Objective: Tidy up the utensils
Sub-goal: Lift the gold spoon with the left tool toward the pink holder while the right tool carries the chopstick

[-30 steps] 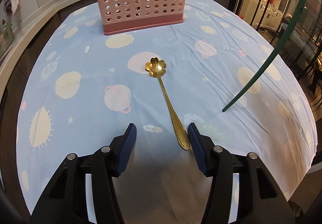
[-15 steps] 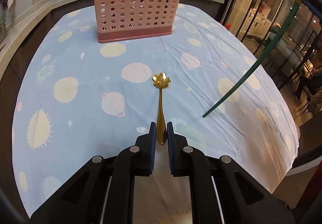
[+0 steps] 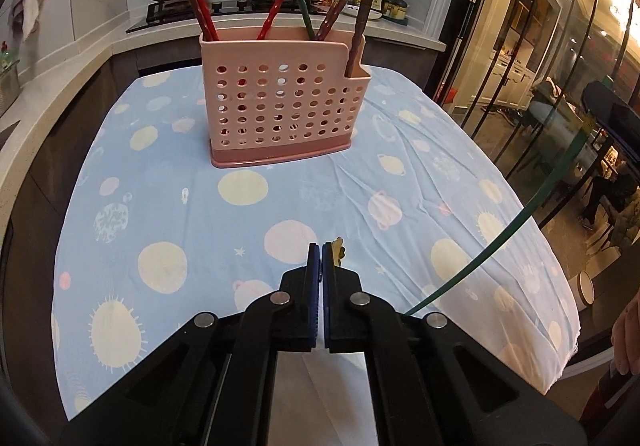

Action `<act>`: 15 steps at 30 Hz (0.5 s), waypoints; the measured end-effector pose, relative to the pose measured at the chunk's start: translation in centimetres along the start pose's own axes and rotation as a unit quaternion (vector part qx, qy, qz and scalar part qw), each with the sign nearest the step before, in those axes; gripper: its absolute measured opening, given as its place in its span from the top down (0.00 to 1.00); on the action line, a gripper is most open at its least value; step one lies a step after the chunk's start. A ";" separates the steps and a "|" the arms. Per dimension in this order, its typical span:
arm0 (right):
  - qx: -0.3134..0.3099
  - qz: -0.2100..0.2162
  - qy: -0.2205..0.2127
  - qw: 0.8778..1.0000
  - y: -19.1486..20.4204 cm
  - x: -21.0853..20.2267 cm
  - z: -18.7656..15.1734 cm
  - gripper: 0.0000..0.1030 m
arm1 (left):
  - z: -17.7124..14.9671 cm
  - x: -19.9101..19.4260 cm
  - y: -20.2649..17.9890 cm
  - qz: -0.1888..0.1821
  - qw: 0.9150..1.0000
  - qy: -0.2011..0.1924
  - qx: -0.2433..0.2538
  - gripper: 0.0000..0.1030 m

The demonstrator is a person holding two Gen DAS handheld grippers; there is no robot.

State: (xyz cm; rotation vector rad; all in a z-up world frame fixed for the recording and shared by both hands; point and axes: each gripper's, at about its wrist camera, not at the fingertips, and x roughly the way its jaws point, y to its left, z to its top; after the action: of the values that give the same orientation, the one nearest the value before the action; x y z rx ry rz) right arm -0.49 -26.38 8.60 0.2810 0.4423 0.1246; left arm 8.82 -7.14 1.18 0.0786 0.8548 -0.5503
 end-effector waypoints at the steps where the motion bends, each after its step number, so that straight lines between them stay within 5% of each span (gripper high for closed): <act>1: -0.001 0.000 0.000 1.000 0.0 0.0 0.1 0.93 | 0.2 -0.1 -0.1 -0.001 1.000 -0.002 0.002 0.99; 8: -0.018 -0.010 -0.018 1.000 0.4 0.6 1.8 0.93 | 2.6 -1.7 -0.6 -0.003 0.999 -0.025 0.020 0.99; 15: -0.051 -0.034 -0.079 0.995 0.9 1.1 8.1 0.93 | 7.8 -4.9 0.1 0.017 0.996 -0.064 0.052 0.99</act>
State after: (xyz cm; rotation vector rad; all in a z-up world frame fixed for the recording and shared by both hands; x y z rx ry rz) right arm 3.95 -27.32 15.43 0.1728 0.2877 0.0586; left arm 11.71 -7.18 9.96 0.1512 0.6982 -0.5615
